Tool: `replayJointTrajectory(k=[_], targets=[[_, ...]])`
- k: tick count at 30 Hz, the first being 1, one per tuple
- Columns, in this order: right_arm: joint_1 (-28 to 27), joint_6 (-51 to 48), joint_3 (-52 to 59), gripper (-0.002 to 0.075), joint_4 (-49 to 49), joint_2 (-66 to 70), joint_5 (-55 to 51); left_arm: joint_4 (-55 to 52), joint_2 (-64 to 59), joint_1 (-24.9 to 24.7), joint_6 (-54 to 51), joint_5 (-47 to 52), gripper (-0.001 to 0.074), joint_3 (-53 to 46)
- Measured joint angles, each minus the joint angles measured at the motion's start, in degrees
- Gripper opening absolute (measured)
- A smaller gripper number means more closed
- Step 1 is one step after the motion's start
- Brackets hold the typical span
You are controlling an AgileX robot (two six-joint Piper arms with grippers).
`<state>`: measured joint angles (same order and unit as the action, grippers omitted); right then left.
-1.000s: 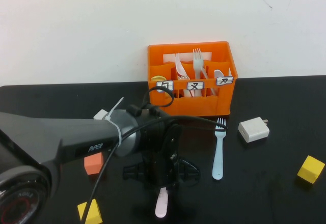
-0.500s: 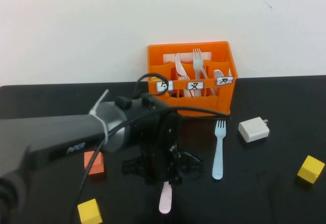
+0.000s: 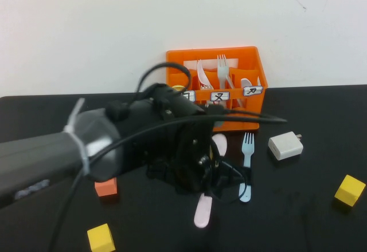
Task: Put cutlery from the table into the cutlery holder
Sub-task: Place the spoon on the box
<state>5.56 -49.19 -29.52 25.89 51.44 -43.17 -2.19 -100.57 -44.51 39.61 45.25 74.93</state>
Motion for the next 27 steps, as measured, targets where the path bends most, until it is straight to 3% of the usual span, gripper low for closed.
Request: replayJointTrajectory(k=[7,15,20,27], targets=[[0.0,0.0,0.0,-0.0002,0.0,0.0,0.1,-4.5,5.3,-0.1,-1.3,-4.8,0.0144,0.0],[0.0,0.0,0.0,-0.0002,0.1,0.0,0.1,-19.4,8.1,0.8,5.2,-22.9,0.0144,-0.1],[0.0,0.0,0.2,-0.0002,0.2,0.0,0.1,-29.5,7.6,6.4,15.0,-37.7,0.0144,-0.2],[0.0,0.0,0.2,-0.0002,0.2,0.0,0.9,-32.3,3.6,15.2,21.4,-53.9,0.0144,-0.5]])
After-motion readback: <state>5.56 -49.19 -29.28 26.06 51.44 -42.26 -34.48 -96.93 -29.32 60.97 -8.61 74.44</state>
